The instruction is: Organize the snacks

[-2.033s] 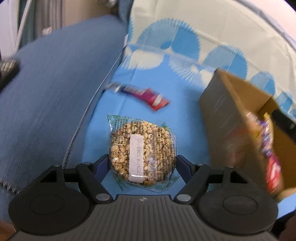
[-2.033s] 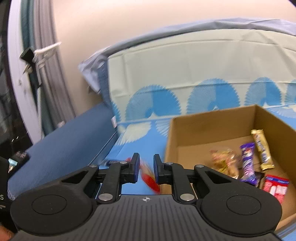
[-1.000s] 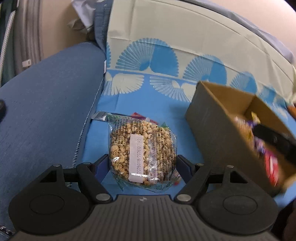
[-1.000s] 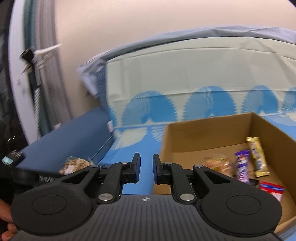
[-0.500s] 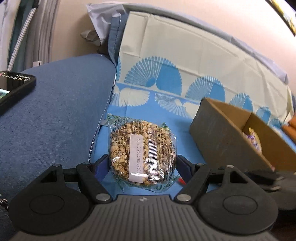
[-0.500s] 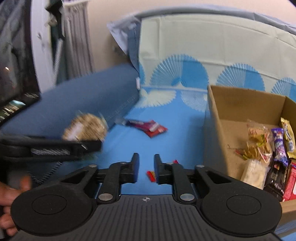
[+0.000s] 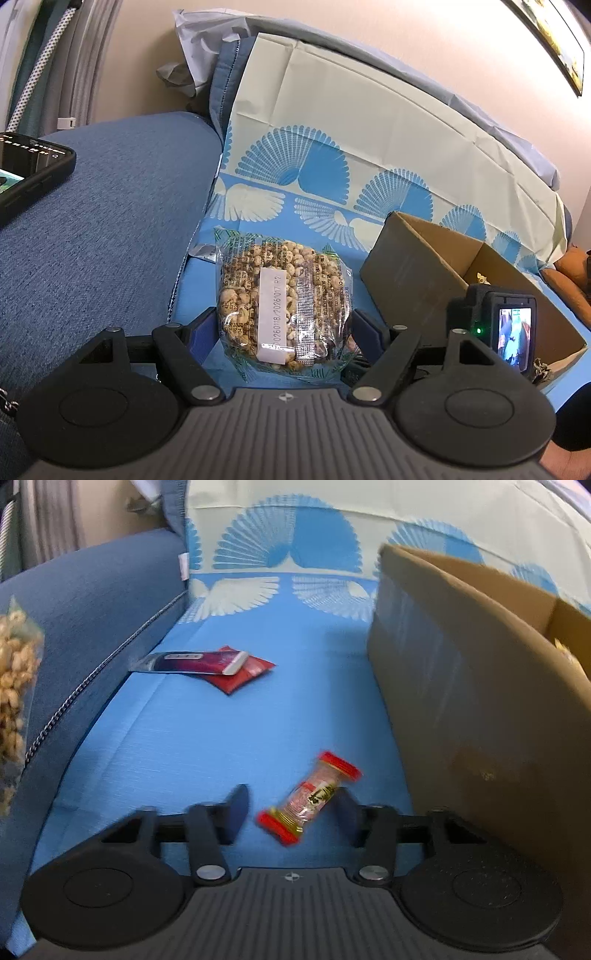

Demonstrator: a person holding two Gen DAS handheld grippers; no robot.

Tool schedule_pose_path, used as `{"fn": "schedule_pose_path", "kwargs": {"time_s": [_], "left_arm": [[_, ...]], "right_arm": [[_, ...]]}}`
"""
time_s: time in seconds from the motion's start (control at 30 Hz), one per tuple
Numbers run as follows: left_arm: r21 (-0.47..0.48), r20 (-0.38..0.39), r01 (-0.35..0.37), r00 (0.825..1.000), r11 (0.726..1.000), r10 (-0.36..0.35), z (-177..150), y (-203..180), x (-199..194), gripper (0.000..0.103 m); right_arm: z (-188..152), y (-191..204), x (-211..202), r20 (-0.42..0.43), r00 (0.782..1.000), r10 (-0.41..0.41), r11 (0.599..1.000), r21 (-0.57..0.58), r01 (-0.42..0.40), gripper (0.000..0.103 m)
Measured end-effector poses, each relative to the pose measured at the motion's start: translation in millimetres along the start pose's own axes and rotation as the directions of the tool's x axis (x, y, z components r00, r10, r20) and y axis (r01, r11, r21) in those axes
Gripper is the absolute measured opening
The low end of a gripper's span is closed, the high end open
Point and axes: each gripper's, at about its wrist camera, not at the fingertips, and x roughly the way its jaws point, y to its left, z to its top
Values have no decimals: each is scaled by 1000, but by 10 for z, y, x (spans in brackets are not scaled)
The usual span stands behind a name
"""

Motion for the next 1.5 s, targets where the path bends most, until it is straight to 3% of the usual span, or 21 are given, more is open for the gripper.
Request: {"fn": "schedule_pose_path", "kwargs": {"time_s": [0.03, 0.23, 0.47, 0.67, 0.83, 0.97, 1.07, 1.13, 1.17, 1.3, 1.5], "left_arm": [[-2, 1, 1, 1000, 1000, -1, -3, 0, -3, 81], [-9, 5, 10, 1000, 1000, -10, -11, 30, -15, 81], [2, 2, -1, 1000, 1000, 1, -2, 12, -23, 81], [28, -13, -30, 999, 999, 31, -5, -70, -12, 81], [56, -40, -58, 997, 997, 61, -1, -139, 38, 81], [87, -63, -75, 995, 993, 80, -17, -195, 96, 81], [111, -63, -92, 993, 990, 99, -25, -246, 122, 81], [130, -55, -108, 992, 986, 116, -36, -287, 124, 81], [145, -47, -116, 991, 983, 124, -42, -318, 117, 81], [202, -27, -134, 989, 970, 142, -64, -427, 110, 81], [200, -38, -172, 982, 965, 183, -75, -452, 172, 81]], "right_arm": [[8, 4, 0, 3, 1000, 9, 1000, -14, -9, 21], [32, -29, -142, 4, 999, 51, 996, -71, -51, 18], [247, -110, -762, 95, 986, 134, 983, -141, -120, 18], [503, -374, -1306, 205, 959, 195, 969, -194, -156, 18], [519, -675, -1583, 294, 921, 255, 949, -259, -180, 18], [391, -936, -1563, 282, 933, 223, 968, -173, -180, 18], [432, -1052, -1630, 336, 920, 200, 979, -115, -171, 17], [452, -1106, -1658, 380, 907, 181, 982, -120, -146, 5], [460, -1141, -1661, 392, 904, 169, 984, -121, -132, 5], [484, -1317, -1606, 393, 906, 158, 987, -71, -141, 5], [533, -1604, -1606, 400, 906, 140, 986, 27, -165, 5]]}}
